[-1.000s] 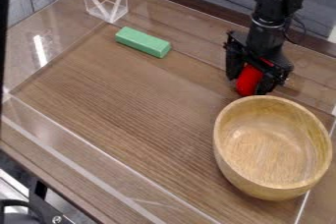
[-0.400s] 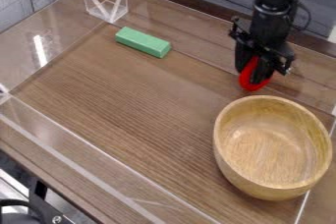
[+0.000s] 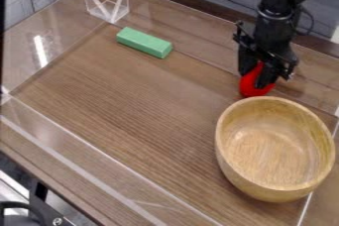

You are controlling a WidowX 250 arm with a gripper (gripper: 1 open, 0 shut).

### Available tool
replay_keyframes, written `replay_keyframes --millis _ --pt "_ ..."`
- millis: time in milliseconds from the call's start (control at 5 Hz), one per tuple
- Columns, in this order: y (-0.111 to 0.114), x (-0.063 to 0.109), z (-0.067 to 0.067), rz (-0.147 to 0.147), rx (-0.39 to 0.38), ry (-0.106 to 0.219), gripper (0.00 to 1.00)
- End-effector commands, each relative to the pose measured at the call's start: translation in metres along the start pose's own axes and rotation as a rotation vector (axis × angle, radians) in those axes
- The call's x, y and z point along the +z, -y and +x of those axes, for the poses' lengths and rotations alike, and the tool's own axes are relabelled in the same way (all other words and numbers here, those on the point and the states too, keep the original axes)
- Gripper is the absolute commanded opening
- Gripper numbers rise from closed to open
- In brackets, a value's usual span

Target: Move the red object to the left side of the table

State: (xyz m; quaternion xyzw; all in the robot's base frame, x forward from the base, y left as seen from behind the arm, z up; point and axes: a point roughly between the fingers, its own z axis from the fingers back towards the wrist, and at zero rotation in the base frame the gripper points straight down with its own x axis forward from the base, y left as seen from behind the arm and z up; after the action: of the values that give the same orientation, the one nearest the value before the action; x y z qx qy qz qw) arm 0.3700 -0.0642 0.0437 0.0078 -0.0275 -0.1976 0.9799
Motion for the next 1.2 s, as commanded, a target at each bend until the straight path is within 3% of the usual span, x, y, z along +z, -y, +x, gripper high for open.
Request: replay_keyframes --millis 0,200,400,600,800,1000 --pt "0.009 0.006 0.007 0.012 0.052 0.026 1.0" --pt "0.016 0.001 0.009 0.017 0.114 0.019 1.0" --pt "0.015 0.019 0.007 0.022 0.119 0.059 0.0" --pt "0.005 0.042 0.008 0.025 0.101 0.11 0.0" --pt "-0.013 0.074 0.0 0.048 0.118 0.174 0.0" --pt "-0.028 0.107 -0.014 0.089 0.244 0.211 0.0"
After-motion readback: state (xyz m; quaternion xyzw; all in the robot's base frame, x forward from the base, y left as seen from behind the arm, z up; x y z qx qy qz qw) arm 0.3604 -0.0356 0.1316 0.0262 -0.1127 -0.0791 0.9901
